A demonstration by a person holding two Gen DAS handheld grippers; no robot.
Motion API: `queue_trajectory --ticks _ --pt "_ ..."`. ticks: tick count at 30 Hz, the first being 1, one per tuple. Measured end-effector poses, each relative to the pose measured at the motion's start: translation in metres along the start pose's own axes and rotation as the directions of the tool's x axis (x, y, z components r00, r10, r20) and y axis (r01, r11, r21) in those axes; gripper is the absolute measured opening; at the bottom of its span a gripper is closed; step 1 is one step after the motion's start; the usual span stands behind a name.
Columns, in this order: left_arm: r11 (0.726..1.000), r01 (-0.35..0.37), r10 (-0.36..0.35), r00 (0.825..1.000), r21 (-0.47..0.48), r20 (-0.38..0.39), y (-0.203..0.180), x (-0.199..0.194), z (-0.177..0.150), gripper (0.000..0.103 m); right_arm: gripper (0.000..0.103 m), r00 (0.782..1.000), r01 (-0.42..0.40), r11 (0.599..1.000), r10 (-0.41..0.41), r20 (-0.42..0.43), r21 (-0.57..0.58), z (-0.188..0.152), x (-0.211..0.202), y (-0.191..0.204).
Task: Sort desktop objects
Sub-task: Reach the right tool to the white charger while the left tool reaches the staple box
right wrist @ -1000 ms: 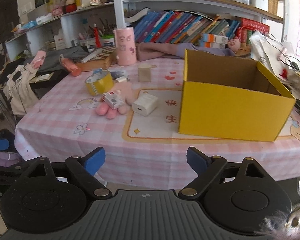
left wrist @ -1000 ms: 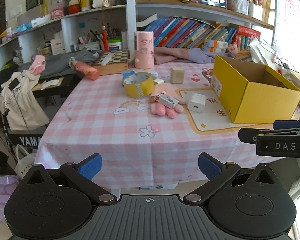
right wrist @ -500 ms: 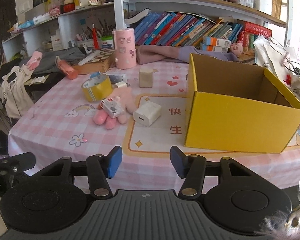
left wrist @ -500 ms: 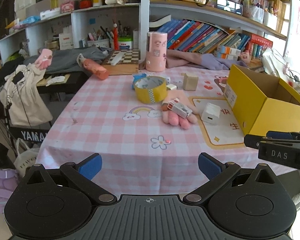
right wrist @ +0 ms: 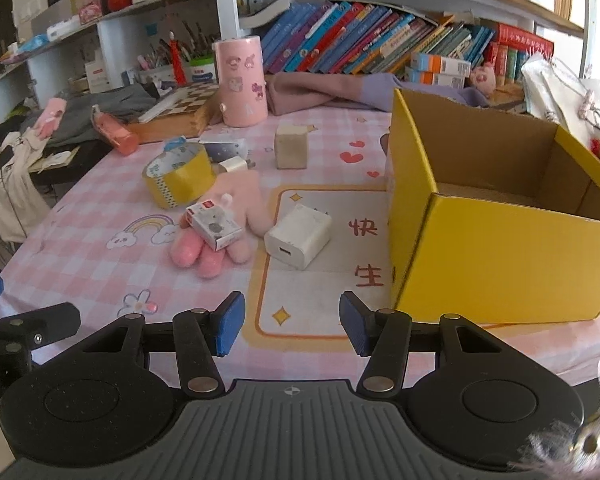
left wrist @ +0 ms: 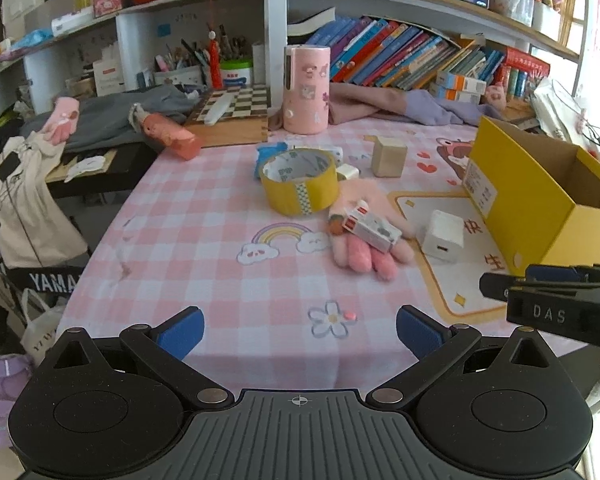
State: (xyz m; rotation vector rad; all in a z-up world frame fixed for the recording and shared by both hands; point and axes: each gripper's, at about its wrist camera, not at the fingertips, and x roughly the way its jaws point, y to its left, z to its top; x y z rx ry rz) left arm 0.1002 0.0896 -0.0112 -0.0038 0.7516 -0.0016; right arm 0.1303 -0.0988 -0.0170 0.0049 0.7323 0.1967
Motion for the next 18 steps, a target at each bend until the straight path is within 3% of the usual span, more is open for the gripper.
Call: queue_trajectory --ticks 5,14,18 --pt "1.000 0.004 -0.004 1.000 0.020 -0.009 0.003 0.014 0.013 0.103 0.051 1.000 0.008 1.000 -0.007 -0.018 0.011 0.012 0.019 0.002" --pt "0.997 0.065 -0.064 0.998 0.043 -0.026 -0.001 0.040 0.031 0.103 0.049 0.988 0.152 0.982 -0.149 -0.030 0.113 0.026 0.035 -0.024" --pt "0.993 0.094 -0.092 0.995 0.064 -0.034 -0.007 0.050 0.037 0.103 0.052 0.988 0.155 0.982 -0.152 -0.038 0.104 0.027 0.037 -0.026"
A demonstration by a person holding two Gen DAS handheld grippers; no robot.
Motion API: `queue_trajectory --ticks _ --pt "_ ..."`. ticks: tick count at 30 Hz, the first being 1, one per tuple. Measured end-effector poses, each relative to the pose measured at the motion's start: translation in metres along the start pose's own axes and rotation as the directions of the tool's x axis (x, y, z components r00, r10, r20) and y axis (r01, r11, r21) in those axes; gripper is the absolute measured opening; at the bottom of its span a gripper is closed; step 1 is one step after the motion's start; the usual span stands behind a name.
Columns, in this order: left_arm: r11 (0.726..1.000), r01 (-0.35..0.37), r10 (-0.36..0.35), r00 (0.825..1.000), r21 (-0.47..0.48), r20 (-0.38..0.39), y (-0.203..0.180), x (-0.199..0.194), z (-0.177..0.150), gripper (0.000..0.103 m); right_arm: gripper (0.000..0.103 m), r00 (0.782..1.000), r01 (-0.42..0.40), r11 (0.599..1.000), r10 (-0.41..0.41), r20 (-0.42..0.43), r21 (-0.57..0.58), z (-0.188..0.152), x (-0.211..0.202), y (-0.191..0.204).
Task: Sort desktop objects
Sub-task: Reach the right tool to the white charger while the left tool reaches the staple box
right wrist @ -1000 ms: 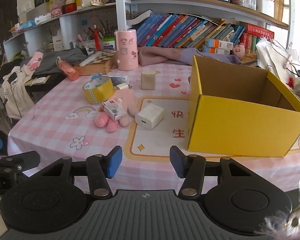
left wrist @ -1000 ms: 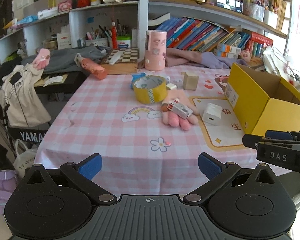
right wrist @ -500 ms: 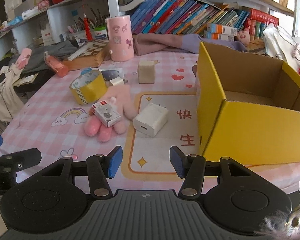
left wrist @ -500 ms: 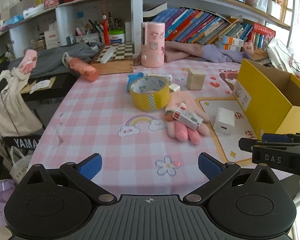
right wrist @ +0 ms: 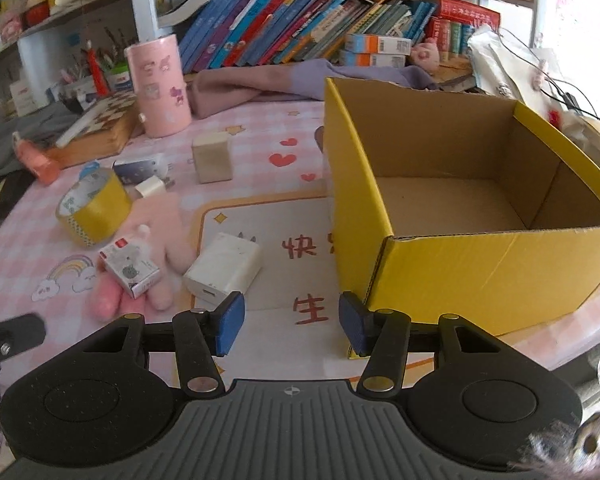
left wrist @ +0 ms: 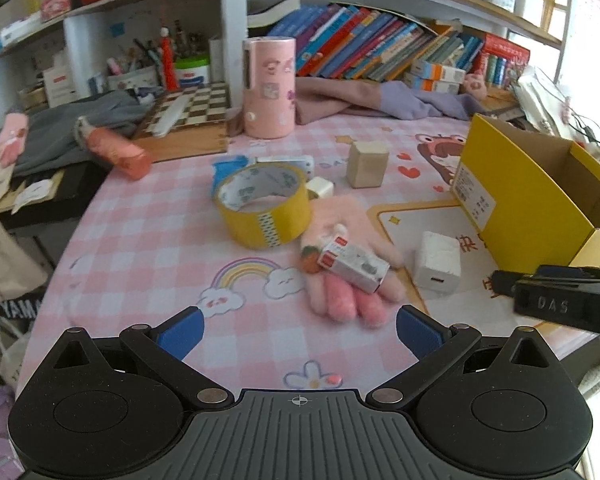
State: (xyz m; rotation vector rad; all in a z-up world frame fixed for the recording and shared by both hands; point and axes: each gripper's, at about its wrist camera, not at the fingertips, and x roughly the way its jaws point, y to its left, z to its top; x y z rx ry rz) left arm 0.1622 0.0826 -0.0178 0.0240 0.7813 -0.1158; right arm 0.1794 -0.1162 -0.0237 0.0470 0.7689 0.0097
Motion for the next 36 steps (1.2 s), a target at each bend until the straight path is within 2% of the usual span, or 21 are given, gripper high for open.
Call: queue_trajectory --ticks 6,13,19,21,23,25,31,33,36 --pt "1.000 -0.017 0.017 1.000 0.001 -0.019 0.006 0.007 0.003 0.103 0.055 0.998 -0.063 0.995 0.062 -0.017 -0.076 0.004 0.012 0.019" --pt "0.998 -0.059 0.059 0.998 -0.006 -0.034 0.023 0.008 0.009 0.103 0.069 0.998 -0.059 0.995 0.058 -0.025 -0.084 0.016 0.035 0.040" --pt "0.998 -0.066 0.067 0.997 0.019 -0.044 0.025 0.014 0.015 0.103 0.070 0.998 -0.042 0.994 0.037 -0.050 -0.102 0.017 0.053 0.055" --pt "0.998 -0.065 0.066 0.997 0.023 -0.044 0.024 0.015 0.017 0.103 0.065 0.999 -0.013 0.995 0.008 -0.046 -0.095 0.019 0.054 0.055" --pt "0.998 -0.059 0.060 0.997 0.025 -0.043 0.024 0.017 0.018 0.103 0.070 0.999 0.040 0.998 -0.041 -0.022 -0.050 0.021 0.051 0.046" --pt "0.998 -0.047 0.048 0.998 0.029 -0.046 0.024 0.020 0.019 0.103 0.067 0.996 0.090 0.996 -0.090 -0.008 0.000 0.023 0.048 0.034" --pt "0.999 0.001 0.001 0.999 0.044 -0.046 0.017 0.032 0.026 0.103 0.069 0.976 0.217 0.973 -0.216 -0.015 0.082 0.019 0.038 0.003" --pt "0.998 0.018 -0.016 0.999 0.053 -0.039 0.013 0.033 0.028 0.103 0.070 0.974 0.225 0.970 -0.224 -0.019 0.088 0.017 0.035 -0.001" --pt "0.997 0.031 -0.029 0.999 0.072 -0.032 0.007 0.035 0.030 0.103 0.070 0.989 0.146 0.988 -0.146 -0.006 0.041 0.015 0.029 0.005"
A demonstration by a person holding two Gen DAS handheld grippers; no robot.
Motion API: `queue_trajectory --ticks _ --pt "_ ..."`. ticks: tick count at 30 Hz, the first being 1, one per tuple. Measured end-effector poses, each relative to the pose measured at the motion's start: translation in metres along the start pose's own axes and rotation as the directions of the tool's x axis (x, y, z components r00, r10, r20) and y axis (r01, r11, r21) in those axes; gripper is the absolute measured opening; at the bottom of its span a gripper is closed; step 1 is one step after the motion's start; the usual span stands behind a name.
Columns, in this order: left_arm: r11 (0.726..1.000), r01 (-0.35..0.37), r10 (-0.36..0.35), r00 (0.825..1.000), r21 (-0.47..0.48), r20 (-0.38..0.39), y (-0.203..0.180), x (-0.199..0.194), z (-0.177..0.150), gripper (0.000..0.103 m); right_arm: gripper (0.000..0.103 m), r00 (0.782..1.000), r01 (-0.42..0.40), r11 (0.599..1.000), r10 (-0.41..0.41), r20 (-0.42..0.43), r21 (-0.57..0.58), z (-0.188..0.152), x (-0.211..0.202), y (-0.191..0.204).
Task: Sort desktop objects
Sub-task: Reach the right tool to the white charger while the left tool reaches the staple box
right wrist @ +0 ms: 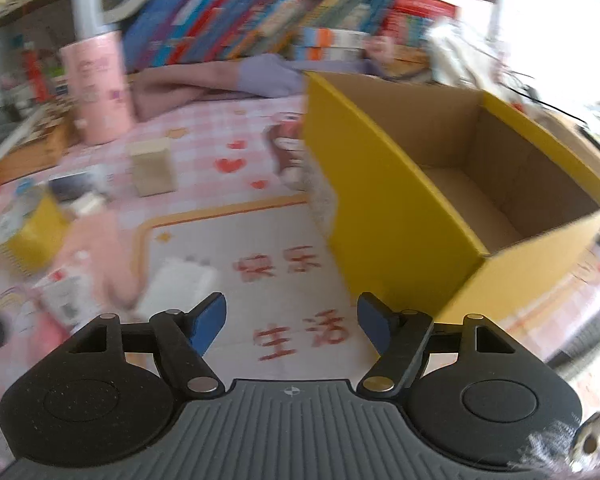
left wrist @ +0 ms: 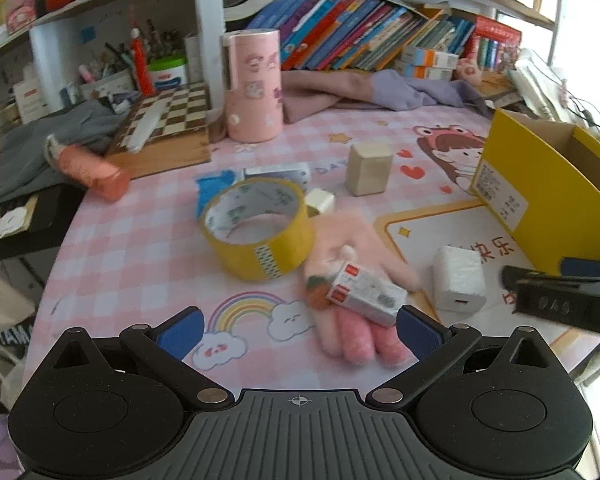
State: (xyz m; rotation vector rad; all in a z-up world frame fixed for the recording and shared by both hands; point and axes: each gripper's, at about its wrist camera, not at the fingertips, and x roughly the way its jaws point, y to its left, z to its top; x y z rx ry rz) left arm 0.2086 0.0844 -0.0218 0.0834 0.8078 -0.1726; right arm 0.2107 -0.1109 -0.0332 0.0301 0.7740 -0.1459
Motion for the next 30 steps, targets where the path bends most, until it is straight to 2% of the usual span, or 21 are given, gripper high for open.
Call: queue_trajectory --ticks 3,6,12,16,18,19,21,23,26,28,30 --pt "1.000 -0.001 0.001 1.000 0.016 0.004 -0.002 -0.001 0.000 0.103 0.070 0.997 -0.068 0.994 0.071 0.029 -0.083 0.001 -0.006 0.015" --pt "1.000 -0.013 0.013 1.000 0.021 0.000 0.000 -0.003 -0.002 0.103 0.070 0.993 -0.111 0.986 0.113 0.012 -0.125 0.003 0.000 0.028" --pt "0.999 -0.041 0.041 0.999 0.015 -0.006 0.007 -0.004 -0.002 0.103 0.069 0.988 -0.151 0.984 0.147 -0.043 -0.090 0.011 0.025 0.040" --pt "0.999 -0.035 0.035 0.999 0.033 0.003 0.004 -0.001 0.001 0.103 0.066 0.980 -0.169 0.982 0.158 -0.117 -0.083 0.012 0.044 0.046" --pt "0.998 -0.025 0.024 1.000 0.059 0.010 0.000 0.002 0.003 0.103 0.059 0.978 -0.173 0.981 0.161 -0.131 -0.087 0.010 0.048 0.045" --pt "0.997 -0.019 0.018 1.000 0.074 0.012 -0.003 0.003 0.003 0.103 0.050 0.978 -0.181 0.979 0.168 -0.123 -0.098 0.010 0.047 0.044" --pt "0.994 -0.002 0.000 1.000 0.111 0.019 -0.009 0.007 0.005 0.102 0.045 0.978 -0.182 0.979 0.170 -0.120 -0.096 0.011 0.046 0.040" --pt "0.990 0.019 -0.023 0.999 0.141 0.025 -0.016 0.010 0.006 0.100 0.042 0.977 -0.189 0.980 0.182 -0.110 -0.067 0.014 0.043 0.031" --pt "0.983 0.060 -0.064 0.998 0.174 0.015 -0.025 0.020 0.008 0.090 0.041 0.980 -0.191 0.979 0.185 -0.079 -0.076 0.019 0.036 0.024" --pt "0.977 0.086 -0.086 0.996 0.193 -0.005 -0.031 0.028 0.009 0.076 0.041 0.980 -0.192 0.978 0.187 -0.064 -0.086 0.022 0.031 0.020" --pt "0.970 0.103 -0.099 0.995 0.219 -0.028 -0.037 0.037 0.009 0.069 0.041 0.980 -0.194 0.977 0.189 -0.065 -0.087 0.024 0.029 0.017"
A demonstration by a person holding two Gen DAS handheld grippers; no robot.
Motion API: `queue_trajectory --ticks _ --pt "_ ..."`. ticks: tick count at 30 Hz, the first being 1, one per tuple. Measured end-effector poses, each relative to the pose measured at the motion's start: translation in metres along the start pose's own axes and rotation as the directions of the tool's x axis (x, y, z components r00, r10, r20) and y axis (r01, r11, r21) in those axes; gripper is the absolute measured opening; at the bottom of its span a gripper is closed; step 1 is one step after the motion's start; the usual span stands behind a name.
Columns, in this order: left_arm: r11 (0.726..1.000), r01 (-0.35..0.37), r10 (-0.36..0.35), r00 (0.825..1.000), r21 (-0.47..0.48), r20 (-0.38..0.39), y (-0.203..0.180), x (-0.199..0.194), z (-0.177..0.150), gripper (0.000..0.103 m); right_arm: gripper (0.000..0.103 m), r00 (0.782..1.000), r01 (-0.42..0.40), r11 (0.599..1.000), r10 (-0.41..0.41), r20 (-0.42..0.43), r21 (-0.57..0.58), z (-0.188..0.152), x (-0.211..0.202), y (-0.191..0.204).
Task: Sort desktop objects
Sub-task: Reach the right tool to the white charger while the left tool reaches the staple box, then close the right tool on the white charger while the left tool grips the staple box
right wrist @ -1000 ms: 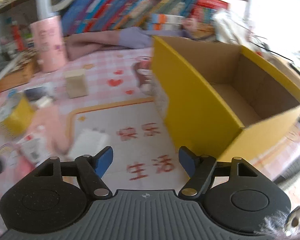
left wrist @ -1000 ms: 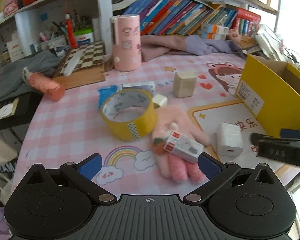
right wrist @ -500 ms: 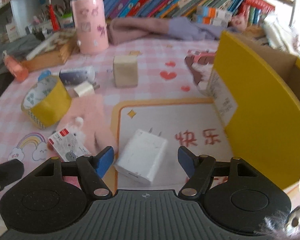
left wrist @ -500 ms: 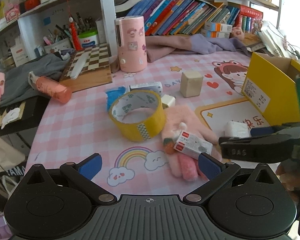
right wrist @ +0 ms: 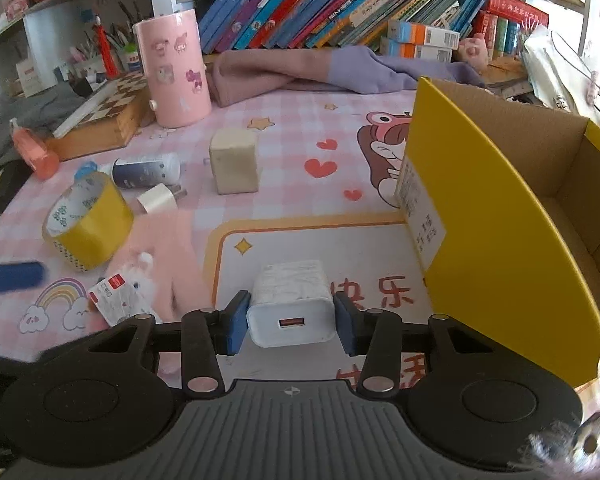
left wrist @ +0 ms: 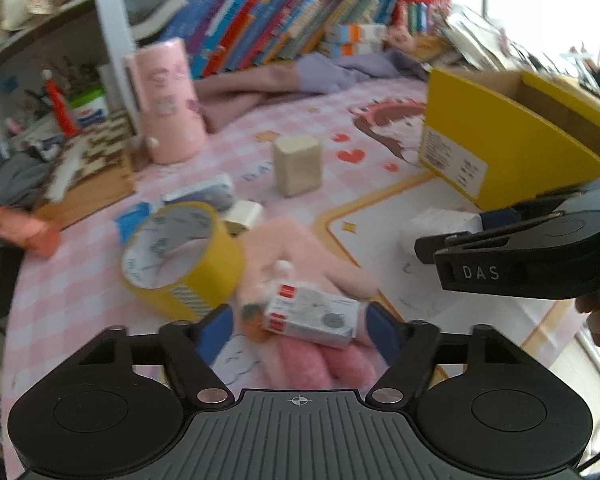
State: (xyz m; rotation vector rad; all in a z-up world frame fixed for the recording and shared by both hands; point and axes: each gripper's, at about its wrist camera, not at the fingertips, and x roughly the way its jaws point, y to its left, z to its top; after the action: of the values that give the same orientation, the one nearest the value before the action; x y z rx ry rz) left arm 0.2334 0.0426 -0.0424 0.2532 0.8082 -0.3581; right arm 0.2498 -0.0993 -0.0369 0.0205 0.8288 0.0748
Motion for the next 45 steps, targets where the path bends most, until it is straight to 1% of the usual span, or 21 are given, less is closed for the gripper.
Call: queue_trajectory --ticks 5,7,10,12,16,19,22,24,26,31,34,40,45 --pt "0.997 -0.007 0.009 1.000 0.079 -0.017 -0.009 0.014 0.003 0.067 0.041 0.999 0.002 1.000 -0.003 -0.036 -0.019 -0.004 0.003 -0.003" --pt "0.994 -0.012 0.015 1.000 0.110 -0.024 -0.011 0.019 0.002 0.060 0.041 0.999 0.006 1.000 -0.007 -0.046 -0.030 -0.005 0.004 -0.003" --pt "0.989 -0.014 0.019 0.999 0.149 -0.032 -0.014 0.024 0.000 0.057 0.040 0.997 0.009 0.999 -0.012 -0.072 -0.041 -0.007 0.010 -0.003" --pt "0.985 -0.023 0.028 0.999 0.170 -0.027 -0.017 0.024 -0.002 0.057 0.040 0.996 0.013 0.999 -0.017 -0.092 -0.045 -0.009 0.015 -0.004" --pt "0.983 -0.032 0.035 0.999 0.180 -0.013 -0.018 0.024 -0.003 0.055 0.042 0.996 0.017 0.998 -0.022 -0.087 -0.063 -0.010 0.019 -0.002" --pt "0.987 -0.037 0.037 0.999 0.155 -0.003 -0.015 0.021 -0.001 0.054 0.044 0.997 0.018 0.996 -0.024 -0.075 -0.083 -0.009 0.021 0.000" --pt "0.997 -0.034 0.029 0.997 0.075 0.070 -0.006 0.002 0.004 0.054 0.045 0.997 0.017 0.995 -0.024 -0.069 -0.103 -0.007 0.023 0.002" --pt "0.999 -0.029 0.026 0.994 0.024 0.104 0.001 -0.010 0.009 0.054 0.045 0.997 0.013 0.995 -0.020 -0.071 -0.101 -0.005 0.025 0.001" --pt "0.999 -0.018 0.020 0.994 -0.027 0.106 0.009 -0.017 0.012 0.054 0.045 0.997 0.009 0.995 -0.016 -0.072 -0.096 -0.005 0.025 0.001" --pt "0.990 0.005 0.006 0.997 -0.138 0.078 0.025 -0.025 0.010 0.054 0.044 0.996 -0.011 0.998 0.006 -0.088 -0.056 -0.004 0.026 -0.005" --pt "0.988 -0.005 0.017 0.997 -0.156 0.079 0.025 -0.030 0.005 0.054 0.041 0.996 -0.011 0.998 0.005 -0.092 -0.062 -0.005 0.024 -0.004" --pt "0.983 -0.012 0.028 0.996 -0.185 0.080 0.025 -0.038 -0.002 0.054 0.040 0.996 -0.028 0.999 0.024 -0.090 -0.042 -0.004 0.023 -0.008" --pt "0.982 -0.020 0.039 0.995 -0.188 0.097 0.025 -0.048 -0.004 0.054 0.040 0.998 -0.041 0.998 0.038 -0.041 -0.054 0.001 0.008 -0.006"
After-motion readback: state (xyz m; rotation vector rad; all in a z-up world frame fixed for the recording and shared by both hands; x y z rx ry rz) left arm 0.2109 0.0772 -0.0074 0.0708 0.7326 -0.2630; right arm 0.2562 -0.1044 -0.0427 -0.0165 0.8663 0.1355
